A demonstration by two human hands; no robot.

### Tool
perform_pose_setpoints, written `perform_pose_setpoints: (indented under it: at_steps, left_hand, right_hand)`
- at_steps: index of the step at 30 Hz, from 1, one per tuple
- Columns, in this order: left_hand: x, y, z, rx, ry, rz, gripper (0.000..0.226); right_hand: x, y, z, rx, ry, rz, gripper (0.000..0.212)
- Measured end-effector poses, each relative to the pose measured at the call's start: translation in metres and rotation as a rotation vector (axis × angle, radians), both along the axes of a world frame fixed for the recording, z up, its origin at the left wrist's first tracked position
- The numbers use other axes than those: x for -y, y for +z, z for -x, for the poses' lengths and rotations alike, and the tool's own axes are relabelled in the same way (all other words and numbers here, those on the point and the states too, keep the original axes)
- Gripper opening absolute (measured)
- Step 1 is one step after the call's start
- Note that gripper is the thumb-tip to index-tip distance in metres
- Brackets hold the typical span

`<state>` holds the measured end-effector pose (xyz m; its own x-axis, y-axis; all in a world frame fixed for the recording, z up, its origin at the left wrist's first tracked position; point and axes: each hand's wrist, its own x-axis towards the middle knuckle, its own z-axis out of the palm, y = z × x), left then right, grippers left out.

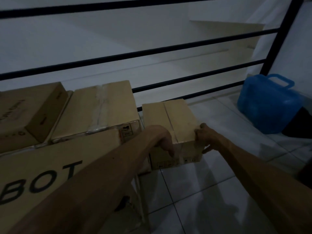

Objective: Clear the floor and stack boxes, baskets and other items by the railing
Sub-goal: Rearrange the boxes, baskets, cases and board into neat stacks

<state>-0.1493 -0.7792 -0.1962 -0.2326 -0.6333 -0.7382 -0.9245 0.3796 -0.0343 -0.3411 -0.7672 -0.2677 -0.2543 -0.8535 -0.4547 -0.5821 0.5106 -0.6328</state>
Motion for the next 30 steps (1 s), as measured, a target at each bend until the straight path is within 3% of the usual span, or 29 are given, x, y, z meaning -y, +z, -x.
perform_pose_setpoints:
  at_steps: [3, 8, 13, 17, 22, 27, 30]
  left_hand:
    - [-0.004, 0.001, 0.001, -0.043, 0.036, -0.026, 0.075]
    - [-0.012, 0.03, 0.0, -0.22, 0.165, -0.053, 0.067]
    - [-0.009, 0.096, -0.017, -0.4, -0.083, 0.377, 0.048]
    - [-0.001, 0.117, -0.05, -0.262, -0.115, 0.603, 0.055]
    - [0.019, 0.095, -0.081, -0.047, 0.003, 0.473, 0.08]
    - [0.033, 0.077, -0.086, -0.014, 0.002, 0.463, 0.093]
    - [0.038, 0.071, -0.087, 0.003, -0.001, 0.488, 0.089]
  right_hand:
    - [0.004, -0.003, 0.001, -0.085, 0.056, 0.074, 0.046]
    - [0.008, -0.003, -0.006, 0.084, -0.003, 0.064, 0.058]
    - [0.011, -0.005, -0.016, 0.115, -0.115, 0.072, 0.099]
    - [0.008, -0.007, -0.016, 0.083, -0.072, 0.071, 0.14]
    - [0.006, -0.008, -0.014, 0.071, 0.0, 0.102, 0.117]
    - [0.007, -0.013, -0.016, 0.006, 0.027, 0.099, 0.116]
    - [0.006, -0.011, -0.018, -0.105, 0.048, 0.073, 0.118]
